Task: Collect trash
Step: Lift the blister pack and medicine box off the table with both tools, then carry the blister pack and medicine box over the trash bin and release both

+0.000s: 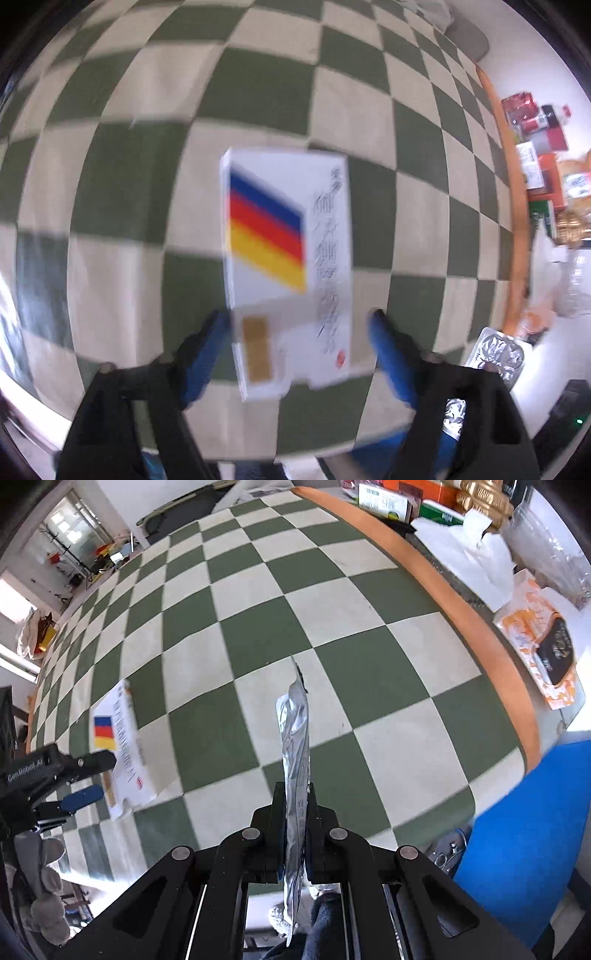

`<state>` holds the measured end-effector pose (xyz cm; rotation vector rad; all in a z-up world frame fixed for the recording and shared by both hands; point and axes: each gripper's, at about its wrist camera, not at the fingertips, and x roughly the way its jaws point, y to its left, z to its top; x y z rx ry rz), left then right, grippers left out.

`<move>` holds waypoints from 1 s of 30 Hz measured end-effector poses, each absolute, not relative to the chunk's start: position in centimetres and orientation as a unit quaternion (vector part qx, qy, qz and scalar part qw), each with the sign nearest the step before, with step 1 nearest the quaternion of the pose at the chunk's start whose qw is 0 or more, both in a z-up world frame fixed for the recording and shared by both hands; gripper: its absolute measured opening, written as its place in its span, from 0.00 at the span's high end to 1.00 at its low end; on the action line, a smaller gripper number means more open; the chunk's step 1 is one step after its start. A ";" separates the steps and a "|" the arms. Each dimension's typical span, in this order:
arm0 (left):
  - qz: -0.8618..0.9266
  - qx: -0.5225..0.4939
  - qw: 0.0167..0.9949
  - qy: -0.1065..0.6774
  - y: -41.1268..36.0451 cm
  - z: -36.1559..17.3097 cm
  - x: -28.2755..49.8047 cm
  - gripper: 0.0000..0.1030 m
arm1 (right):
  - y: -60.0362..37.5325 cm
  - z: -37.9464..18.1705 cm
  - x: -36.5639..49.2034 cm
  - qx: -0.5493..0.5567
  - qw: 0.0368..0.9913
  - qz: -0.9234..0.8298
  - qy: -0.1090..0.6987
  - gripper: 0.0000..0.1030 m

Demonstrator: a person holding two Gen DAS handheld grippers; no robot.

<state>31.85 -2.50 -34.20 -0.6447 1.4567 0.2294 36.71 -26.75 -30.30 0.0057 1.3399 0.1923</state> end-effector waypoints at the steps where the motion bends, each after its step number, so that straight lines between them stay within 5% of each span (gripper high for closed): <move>1: 0.115 -0.261 0.690 0.666 -3.2 -34.6 32.9 0.13 | -26.6 -30.6 37.3 0.002 0.777 0.090 0.622 0.93; 5: 0.151 -0.152 0.692 0.690 -5.8 -35.6 35.6 0.13 | -25.4 -31.5 39.4 -0.014 0.775 0.102 0.624 0.93; 9: 0.144 -0.137 0.716 0.669 -6.5 -35.1 35.5 0.30 | -24.4 -31.7 40.4 -0.025 0.775 0.115 0.621 0.93; 18: 0.134 -0.100 0.742 0.649 -7.5 -34.6 31.8 0.30 | -24.1 -30.6 38.9 -0.041 0.785 0.138 0.603 0.93; 30: 0.056 -0.154 0.764 0.624 -8.7 -30.8 13.6 0.30 | -27.5 -29.8 26.3 0.008 0.764 0.170 0.622 0.93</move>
